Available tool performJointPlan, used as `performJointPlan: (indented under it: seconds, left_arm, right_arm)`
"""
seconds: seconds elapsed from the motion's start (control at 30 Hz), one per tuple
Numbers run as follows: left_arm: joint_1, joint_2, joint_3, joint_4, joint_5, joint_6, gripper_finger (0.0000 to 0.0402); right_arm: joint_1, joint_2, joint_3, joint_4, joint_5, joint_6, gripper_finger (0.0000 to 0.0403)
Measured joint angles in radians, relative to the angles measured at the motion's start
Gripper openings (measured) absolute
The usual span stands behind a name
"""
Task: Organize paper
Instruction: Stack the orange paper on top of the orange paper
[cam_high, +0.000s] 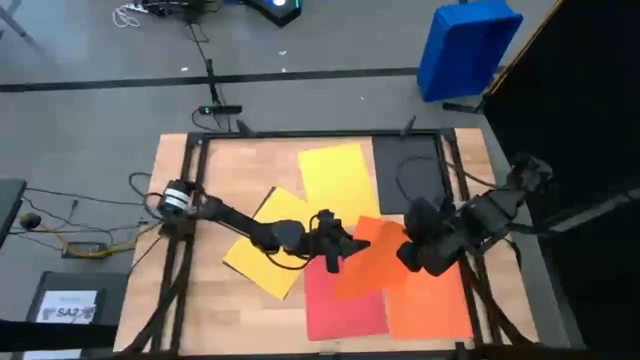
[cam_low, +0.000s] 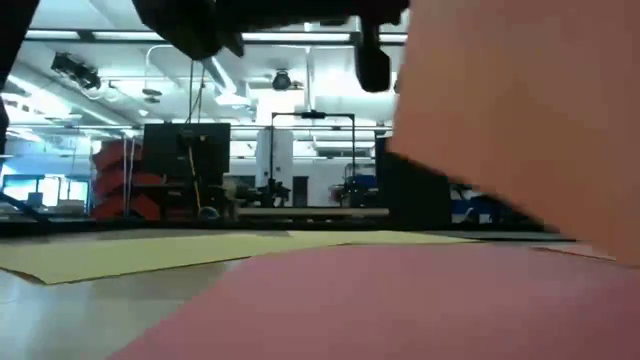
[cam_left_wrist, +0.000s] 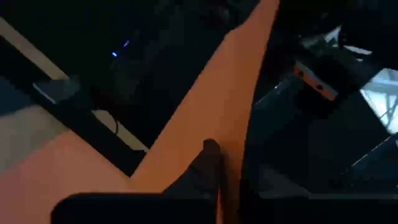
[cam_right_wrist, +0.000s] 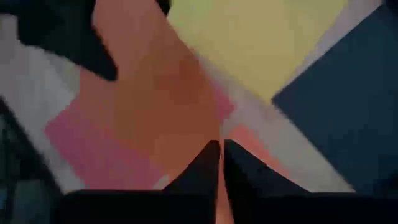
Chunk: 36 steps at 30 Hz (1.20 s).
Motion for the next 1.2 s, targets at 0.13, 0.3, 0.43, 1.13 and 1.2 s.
performJointPlan:
  seconds: [0.13,0.3,0.43,1.13,1.2]
  left_arm:
    - [0.003,0.078,0.075,0.018,0.026,-0.039,0.0]
    - [0.005,0.153,0.147,0.018,0.037,-0.062,0.0]
    - [0.013,0.169,0.168,0.02,0.036,-0.062,0.0]
    - [0.028,0.17,0.166,0.016,0.046,-0.155,0.0]
    - [0.023,0.17,0.165,0.014,0.038,-0.159,0.0]
  right_arm:
    - [-0.002,0.001,0.0,0.0,-0.006,0.0,0.0]
    - [-0.008,0.002,0.0,0.0,0.026,-0.001,0.0]
    - [-0.016,0.002,0.0,0.0,0.031,-0.022,0.0]
    - [-0.02,-0.086,0.0,0.0,0.056,-0.16,0.0102]
    - [-0.02,-0.098,0.0,0.0,0.073,-0.154,0.0108]
